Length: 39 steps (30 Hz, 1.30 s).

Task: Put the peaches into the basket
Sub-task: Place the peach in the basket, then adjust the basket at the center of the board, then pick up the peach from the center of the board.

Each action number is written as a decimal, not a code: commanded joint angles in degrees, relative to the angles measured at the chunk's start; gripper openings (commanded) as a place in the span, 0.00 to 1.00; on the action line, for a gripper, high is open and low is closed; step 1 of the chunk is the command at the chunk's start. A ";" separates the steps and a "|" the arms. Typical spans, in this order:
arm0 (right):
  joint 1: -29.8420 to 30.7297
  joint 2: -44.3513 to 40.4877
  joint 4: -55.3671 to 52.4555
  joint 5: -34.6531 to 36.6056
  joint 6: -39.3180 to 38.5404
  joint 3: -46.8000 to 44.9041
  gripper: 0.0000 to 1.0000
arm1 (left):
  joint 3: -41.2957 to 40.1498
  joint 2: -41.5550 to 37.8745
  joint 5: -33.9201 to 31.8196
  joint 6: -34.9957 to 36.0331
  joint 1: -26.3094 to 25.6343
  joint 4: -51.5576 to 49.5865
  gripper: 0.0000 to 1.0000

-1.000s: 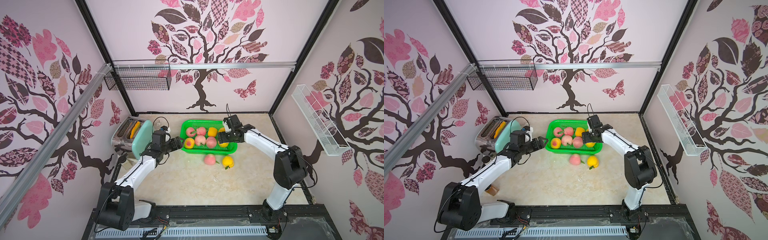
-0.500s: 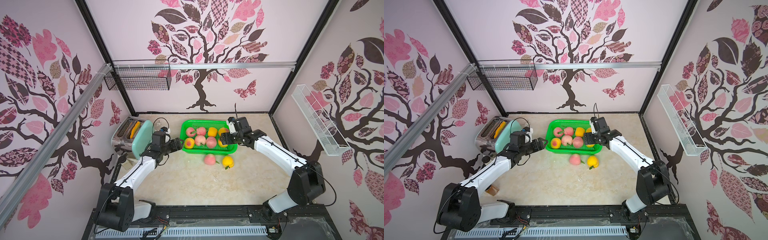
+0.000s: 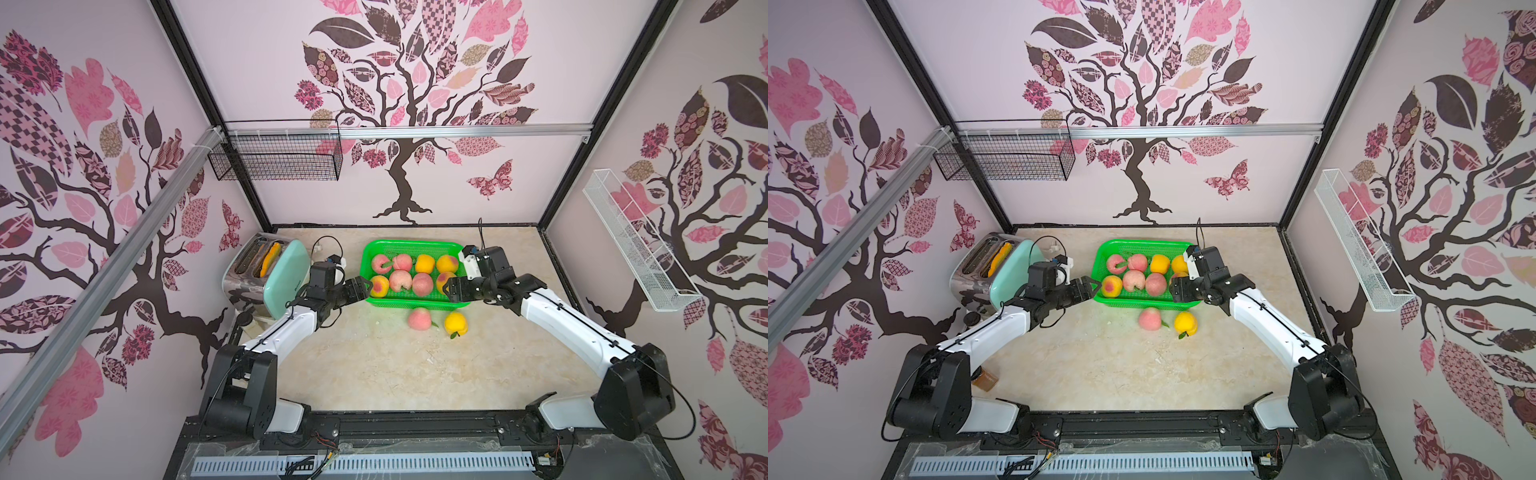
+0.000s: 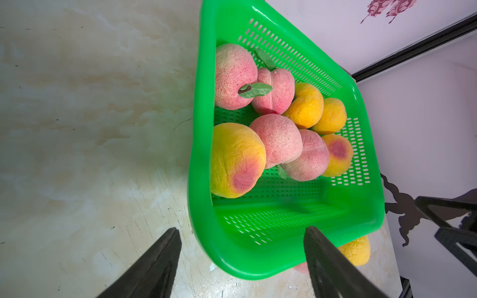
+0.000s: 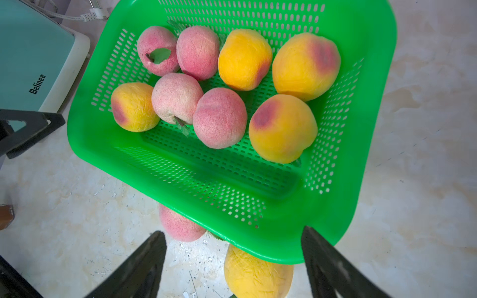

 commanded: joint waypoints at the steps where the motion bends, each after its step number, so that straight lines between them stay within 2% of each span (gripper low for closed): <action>1: 0.13 -1.93 0.79 -2.04 1.85 -3.80 0.84 | 0.19 1.13 1.29 0.09 -0.83 2.47 0.79; 11: 0.12 -8.77 -1.55 -1.95 5.07 -12.16 0.84 | 2.09 3.32 1.35 -0.80 -3.77 4.20 0.79; 14: 0.12 -8.94 -2.77 0.04 4.63 -13.39 0.84 | 2.46 3.17 1.25 -0.96 -4.51 3.85 0.79; 17: 0.16 -7.11 -2.75 1.07 4.03 -14.01 0.85 | 2.46 2.66 0.69 -0.71 -4.87 3.25 0.79; 28: 0.66 2.93 1.82 -2.81 3.35 -10.25 0.85 | 1.77 -0.70 -3.30 1.13 -4.76 -0.43 0.79; 39: 1.48 7.08 3.10 -2.62 2.75 -10.22 0.84 | 2.03 -0.95 -3.88 1.40 -4.41 -0.97 0.79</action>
